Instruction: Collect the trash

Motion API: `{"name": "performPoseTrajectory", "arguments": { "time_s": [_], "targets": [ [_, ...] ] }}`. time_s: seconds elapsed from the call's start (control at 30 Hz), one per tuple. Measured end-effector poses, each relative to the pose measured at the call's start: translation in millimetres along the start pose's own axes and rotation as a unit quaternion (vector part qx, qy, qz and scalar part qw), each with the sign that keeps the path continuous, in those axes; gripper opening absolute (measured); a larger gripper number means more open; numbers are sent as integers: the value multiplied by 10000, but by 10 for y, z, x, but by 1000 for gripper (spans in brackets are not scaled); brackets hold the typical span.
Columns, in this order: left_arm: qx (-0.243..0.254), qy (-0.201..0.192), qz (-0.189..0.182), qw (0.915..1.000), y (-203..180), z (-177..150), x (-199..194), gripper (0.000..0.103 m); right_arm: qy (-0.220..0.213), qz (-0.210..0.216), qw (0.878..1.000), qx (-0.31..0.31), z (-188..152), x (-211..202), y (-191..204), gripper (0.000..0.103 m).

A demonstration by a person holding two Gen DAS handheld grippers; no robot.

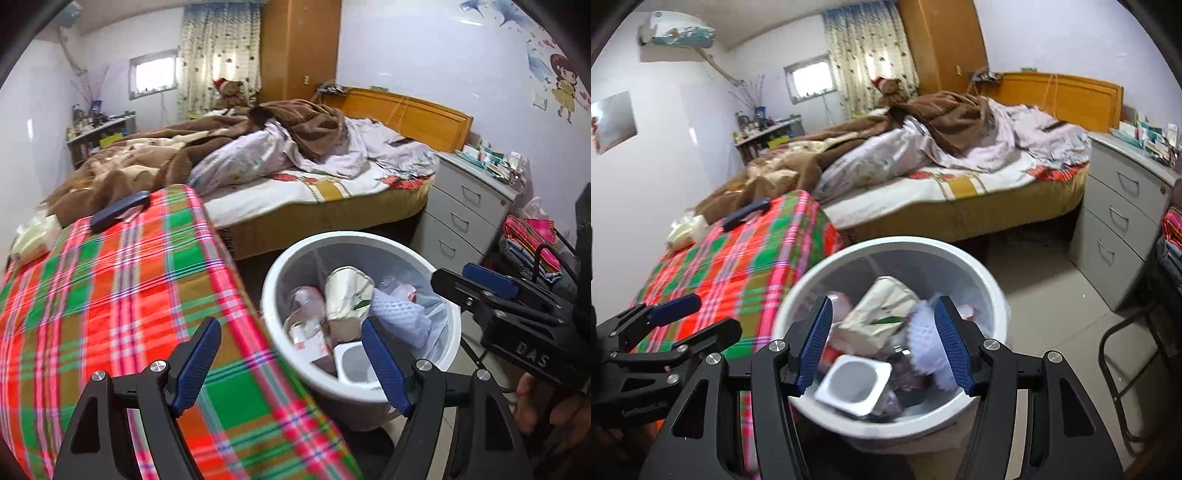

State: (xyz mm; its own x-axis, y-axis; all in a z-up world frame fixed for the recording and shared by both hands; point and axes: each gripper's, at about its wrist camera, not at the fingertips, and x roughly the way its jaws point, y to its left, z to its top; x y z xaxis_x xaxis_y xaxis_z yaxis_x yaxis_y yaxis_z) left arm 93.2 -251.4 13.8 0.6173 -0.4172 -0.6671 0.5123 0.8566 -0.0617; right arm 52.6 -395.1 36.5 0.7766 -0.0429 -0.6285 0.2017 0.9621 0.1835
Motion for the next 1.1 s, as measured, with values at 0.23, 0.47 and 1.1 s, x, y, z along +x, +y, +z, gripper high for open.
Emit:
{"name": "performPoseTrajectory", "arguments": {
  "time_s": [0.23,0.47,1.1],
  "targets": [
    [-230,-284,533,9979,212,-263,-410,78,-192,225,9995,-128,-152,-145,248,59],
    [-376,-477,1103,9920,369,-546,-737,78,-250,416,9984,-305,-269,-205,462,60],
    [-658,-785,1330,9858,496,-1028,-1249,78,-530,459,9962,-512,-544,-446,800,61]
  ]
}}
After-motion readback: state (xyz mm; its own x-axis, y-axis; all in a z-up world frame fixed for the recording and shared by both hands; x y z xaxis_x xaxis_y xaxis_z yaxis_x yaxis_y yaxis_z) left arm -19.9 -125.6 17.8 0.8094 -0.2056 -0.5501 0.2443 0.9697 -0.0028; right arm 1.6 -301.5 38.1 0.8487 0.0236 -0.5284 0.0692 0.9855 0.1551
